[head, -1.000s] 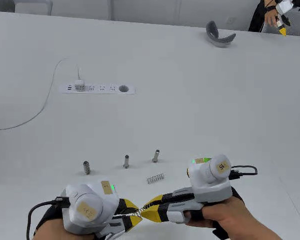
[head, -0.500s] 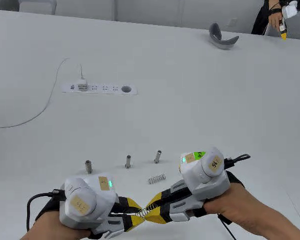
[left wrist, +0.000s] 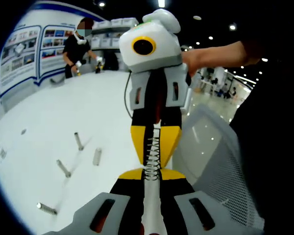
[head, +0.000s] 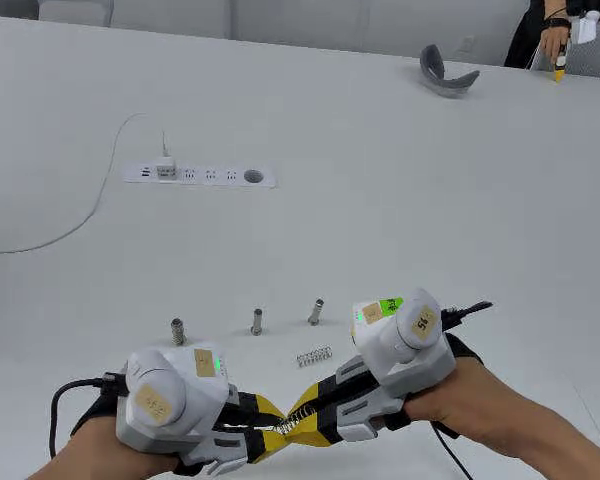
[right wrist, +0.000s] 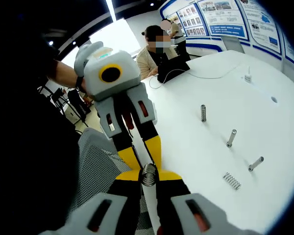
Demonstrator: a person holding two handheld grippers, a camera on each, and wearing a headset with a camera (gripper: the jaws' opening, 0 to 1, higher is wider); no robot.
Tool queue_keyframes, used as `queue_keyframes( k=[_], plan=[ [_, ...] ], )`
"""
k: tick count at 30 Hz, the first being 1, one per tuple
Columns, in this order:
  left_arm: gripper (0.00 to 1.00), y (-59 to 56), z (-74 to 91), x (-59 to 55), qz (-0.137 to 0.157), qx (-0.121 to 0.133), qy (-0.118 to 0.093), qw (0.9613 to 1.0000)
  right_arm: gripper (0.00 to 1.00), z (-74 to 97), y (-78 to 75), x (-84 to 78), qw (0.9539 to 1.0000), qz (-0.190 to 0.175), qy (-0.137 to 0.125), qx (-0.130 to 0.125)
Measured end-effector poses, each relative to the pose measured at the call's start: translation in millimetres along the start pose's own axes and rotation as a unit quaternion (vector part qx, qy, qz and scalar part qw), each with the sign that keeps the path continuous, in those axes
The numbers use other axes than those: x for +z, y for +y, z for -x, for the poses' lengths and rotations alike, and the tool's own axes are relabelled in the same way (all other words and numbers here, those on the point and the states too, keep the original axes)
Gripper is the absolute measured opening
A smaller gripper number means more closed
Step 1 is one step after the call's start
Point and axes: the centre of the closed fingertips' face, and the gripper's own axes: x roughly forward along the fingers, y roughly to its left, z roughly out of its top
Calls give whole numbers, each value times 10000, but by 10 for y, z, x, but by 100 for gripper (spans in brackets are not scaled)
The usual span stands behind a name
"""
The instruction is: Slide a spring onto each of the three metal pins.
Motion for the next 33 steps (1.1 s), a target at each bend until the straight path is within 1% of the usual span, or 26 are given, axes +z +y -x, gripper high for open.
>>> queue_keyframes(
  k=[2,5,7,10,12,17,19,22,25,30,33],
  plan=[
    [11,-6,-6,-13,46,-11,-10,10000,12,-11,12,-7,10000,-5,38,-6],
    [11,-5,-20,-47,209,-3,-1,9998,12,-44,10,-28,9999,-12,131,-14],
    [12,-5,-22,-63,228,16,10,9997,12,-56,7,-33,9999,-19,164,-19],
    [13,3,-2,-88,264,69,14,9996,12,-62,12,-19,9999,-10,157,-37],
    [15,27,17,-111,297,136,29,9995,12,-64,8,2,9999,-10,115,-54],
    [17,132,105,-213,418,355,64,9985,12,-55,-59,7,9996,-76,86,-248],
    [18,174,143,-239,505,451,42,9977,12,-50,-100,-15,9993,-114,119,-333],
    [19,237,197,-262,634,604,-11,9962,12,-44,-170,-46,9985,-265,145,-463],
    [20,333,250,-280,791,814,-96,9935,12,-40,-225,-52,9976,-390,137,-550],
    [22,466,329,-292,891,1098,-160,9898,12,-30,-315,-42,9962,-439,199,-724],
    [23,528,364,-297,944,1222,-189,9878,12,-17,-381,-23,9955,-463,214,-805]
  ],
)
